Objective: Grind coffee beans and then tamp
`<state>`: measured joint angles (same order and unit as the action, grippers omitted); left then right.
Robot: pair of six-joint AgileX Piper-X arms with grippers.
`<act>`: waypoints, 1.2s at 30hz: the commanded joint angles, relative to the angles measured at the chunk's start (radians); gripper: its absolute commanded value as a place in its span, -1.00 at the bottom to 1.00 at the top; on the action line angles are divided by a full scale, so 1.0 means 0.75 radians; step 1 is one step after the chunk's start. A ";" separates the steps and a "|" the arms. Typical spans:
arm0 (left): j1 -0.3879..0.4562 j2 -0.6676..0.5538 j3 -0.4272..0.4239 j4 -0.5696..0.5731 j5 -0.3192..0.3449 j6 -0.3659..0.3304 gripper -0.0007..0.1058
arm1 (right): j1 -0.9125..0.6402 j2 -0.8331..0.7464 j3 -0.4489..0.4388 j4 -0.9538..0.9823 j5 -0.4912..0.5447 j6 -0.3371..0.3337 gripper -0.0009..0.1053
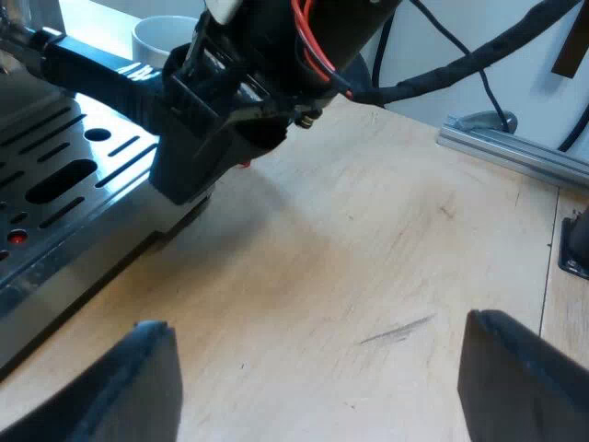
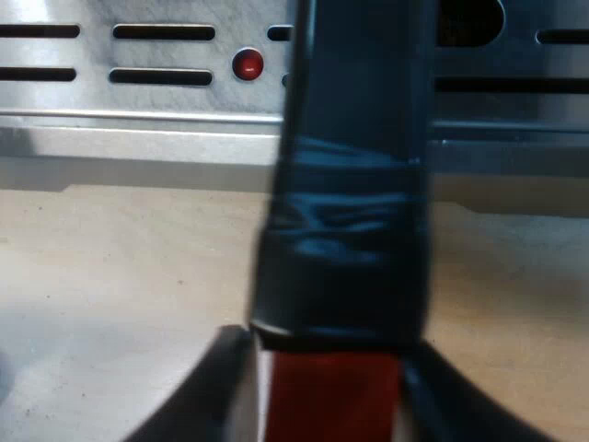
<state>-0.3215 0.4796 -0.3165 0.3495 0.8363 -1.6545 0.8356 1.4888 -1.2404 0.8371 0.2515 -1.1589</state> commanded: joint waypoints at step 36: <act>-0.001 -0.002 0.001 -0.016 0.018 -0.022 0.23 | -0.006 -0.057 0.005 0.025 0.009 0.035 -0.98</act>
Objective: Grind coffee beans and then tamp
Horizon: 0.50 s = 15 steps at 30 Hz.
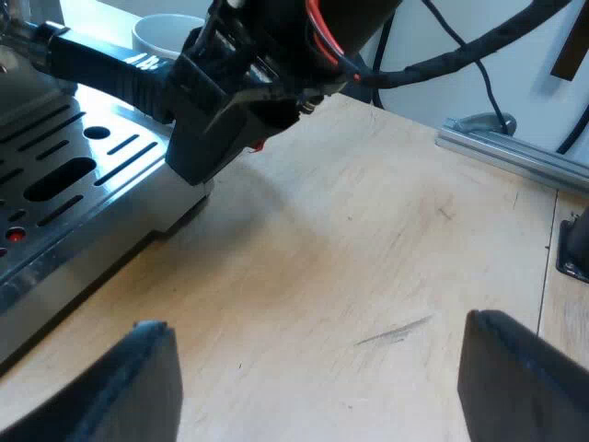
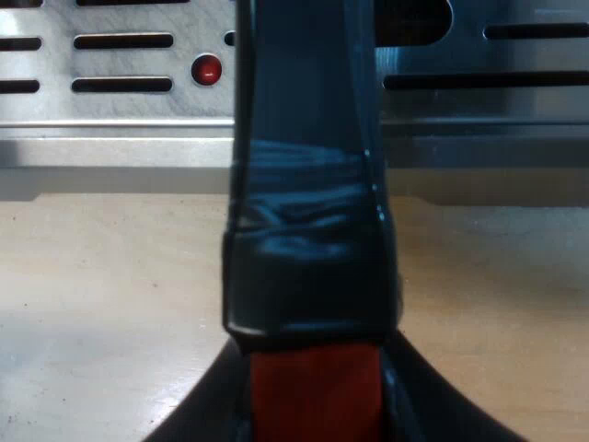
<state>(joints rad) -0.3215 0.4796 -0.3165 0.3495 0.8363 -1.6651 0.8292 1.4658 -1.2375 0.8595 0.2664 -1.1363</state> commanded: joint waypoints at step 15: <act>-0.001 -0.002 0.001 -0.016 0.018 -0.007 0.23 | 0.143 -0.033 0.040 -0.010 0.152 0.037 -0.98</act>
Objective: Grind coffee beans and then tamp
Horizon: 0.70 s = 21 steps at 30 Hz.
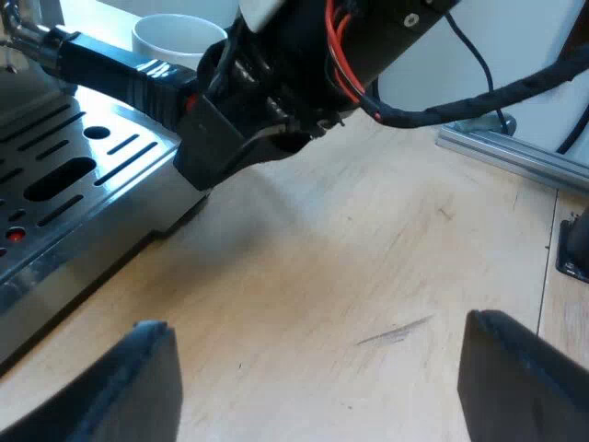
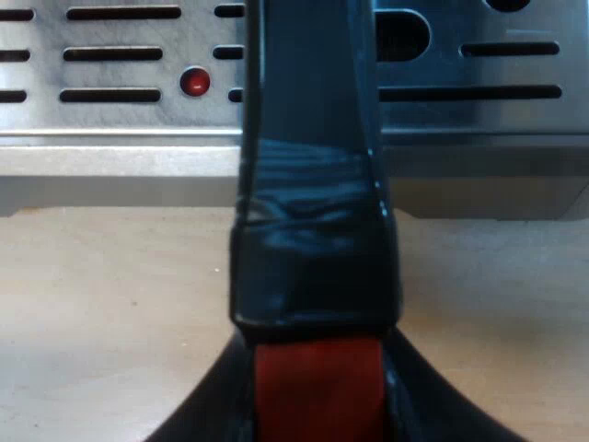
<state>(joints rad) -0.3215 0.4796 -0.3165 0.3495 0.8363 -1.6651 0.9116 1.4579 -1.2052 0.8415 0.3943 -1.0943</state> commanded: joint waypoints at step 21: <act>-0.001 -0.002 0.001 -0.016 0.018 -0.007 0.23 | 0.097 -0.028 -0.001 0.090 0.011 0.049 -0.98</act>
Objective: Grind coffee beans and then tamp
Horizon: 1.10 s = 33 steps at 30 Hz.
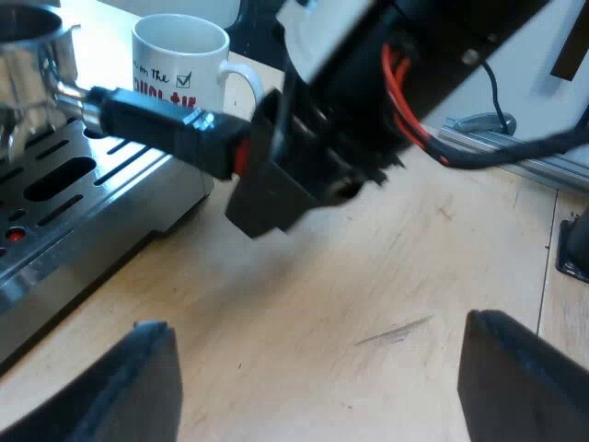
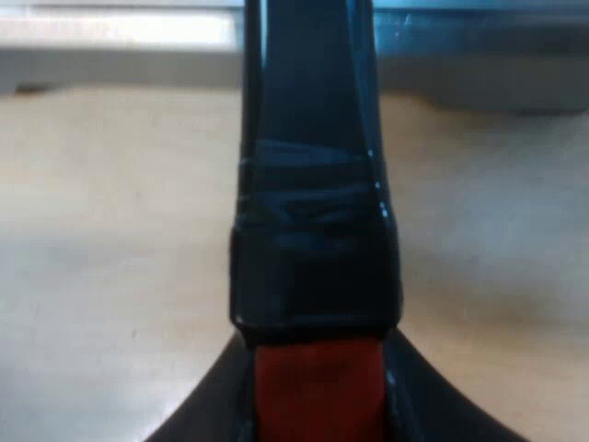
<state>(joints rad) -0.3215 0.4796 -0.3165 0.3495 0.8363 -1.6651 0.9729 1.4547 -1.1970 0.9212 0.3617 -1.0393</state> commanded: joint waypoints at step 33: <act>-0.001 -0.019 0.001 -0.016 0.018 -0.054 0.23 | 0.339 -0.392 0.272 -0.079 0.143 -0.151 -0.98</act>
<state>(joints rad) -0.3215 0.4764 -0.3165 0.3495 0.8363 -1.6968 1.2243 1.1779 -0.9816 0.8914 0.4359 -1.1224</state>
